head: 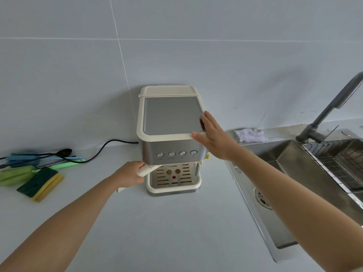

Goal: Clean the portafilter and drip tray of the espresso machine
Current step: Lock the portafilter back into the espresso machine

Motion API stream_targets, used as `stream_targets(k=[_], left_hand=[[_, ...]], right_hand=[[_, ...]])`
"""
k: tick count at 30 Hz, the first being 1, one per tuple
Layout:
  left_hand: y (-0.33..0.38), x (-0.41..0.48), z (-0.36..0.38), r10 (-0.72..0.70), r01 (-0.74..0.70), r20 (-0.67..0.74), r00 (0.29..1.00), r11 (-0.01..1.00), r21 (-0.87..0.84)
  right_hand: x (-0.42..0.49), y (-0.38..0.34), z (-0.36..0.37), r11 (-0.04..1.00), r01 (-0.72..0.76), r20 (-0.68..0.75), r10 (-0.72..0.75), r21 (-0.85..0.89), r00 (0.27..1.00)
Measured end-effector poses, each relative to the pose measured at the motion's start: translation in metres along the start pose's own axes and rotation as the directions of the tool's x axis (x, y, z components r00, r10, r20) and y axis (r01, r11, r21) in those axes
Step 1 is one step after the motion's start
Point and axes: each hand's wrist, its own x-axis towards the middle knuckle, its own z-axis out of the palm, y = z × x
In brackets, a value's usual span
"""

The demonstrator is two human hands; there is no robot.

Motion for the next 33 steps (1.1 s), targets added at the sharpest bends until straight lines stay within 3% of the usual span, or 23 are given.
stream_targets(k=[18,33], left_hand=[[-0.006,0.012,-0.015,0.087,-0.087,0.050,0.995,0.996,-0.011],[-0.033,0.020,-0.019,0.030,-0.029,0.020,0.999,0.999,-0.032]], right_hand=[[0.001,0.000,0.000,1.000,-0.014,0.024,0.015,-0.022,1.000],[0.001,0.002,0.000,0.999,-0.037,0.077,0.037,-0.006,0.996]])
